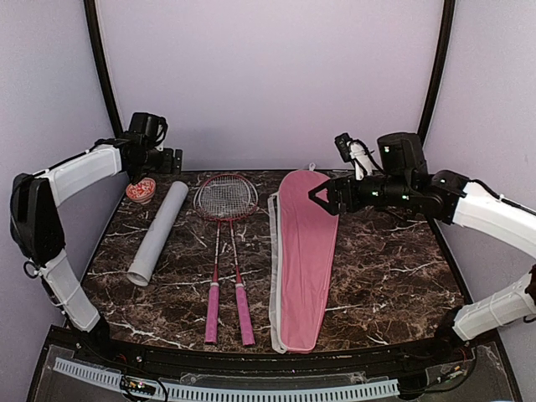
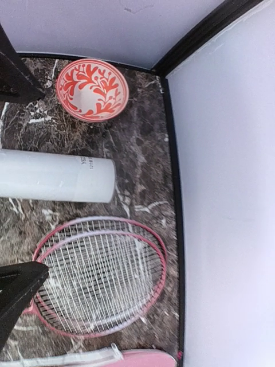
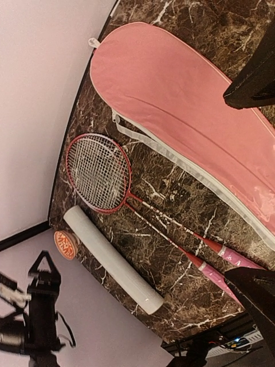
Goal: Pack up the badminton gear
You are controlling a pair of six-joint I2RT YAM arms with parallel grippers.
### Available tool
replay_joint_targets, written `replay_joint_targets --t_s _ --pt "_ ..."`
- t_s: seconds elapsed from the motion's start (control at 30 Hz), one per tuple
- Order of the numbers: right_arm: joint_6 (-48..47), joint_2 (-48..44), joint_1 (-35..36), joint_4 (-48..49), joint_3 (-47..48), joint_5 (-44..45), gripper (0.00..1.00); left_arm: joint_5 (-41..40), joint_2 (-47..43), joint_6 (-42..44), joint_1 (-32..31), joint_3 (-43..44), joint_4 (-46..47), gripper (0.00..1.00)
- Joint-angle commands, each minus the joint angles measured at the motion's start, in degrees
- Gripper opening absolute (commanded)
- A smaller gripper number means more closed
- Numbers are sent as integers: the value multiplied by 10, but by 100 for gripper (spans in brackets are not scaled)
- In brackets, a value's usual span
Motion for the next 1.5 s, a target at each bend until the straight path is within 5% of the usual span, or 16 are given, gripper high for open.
replay_joint_targets --t_s 0.0,0.47,0.8,1.1,1.3,1.47 --pt "26 88 -8 -40 68 44 95 34 -94 -66 -2 -86 61 99" --pt "109 375 21 -56 206 110 77 -49 -200 -102 -126 -267 124 99" --pt "155 503 71 -91 290 200 68 -65 -243 -115 -141 -337 170 99" --pt "162 555 81 -96 299 245 56 -61 -243 -127 -141 -359 184 99" --pt "154 542 81 -93 282 248 23 -58 -243 -126 -141 -362 184 99" --pt "126 489 80 -84 254 209 26 -39 -239 -135 -145 -370 181 99"
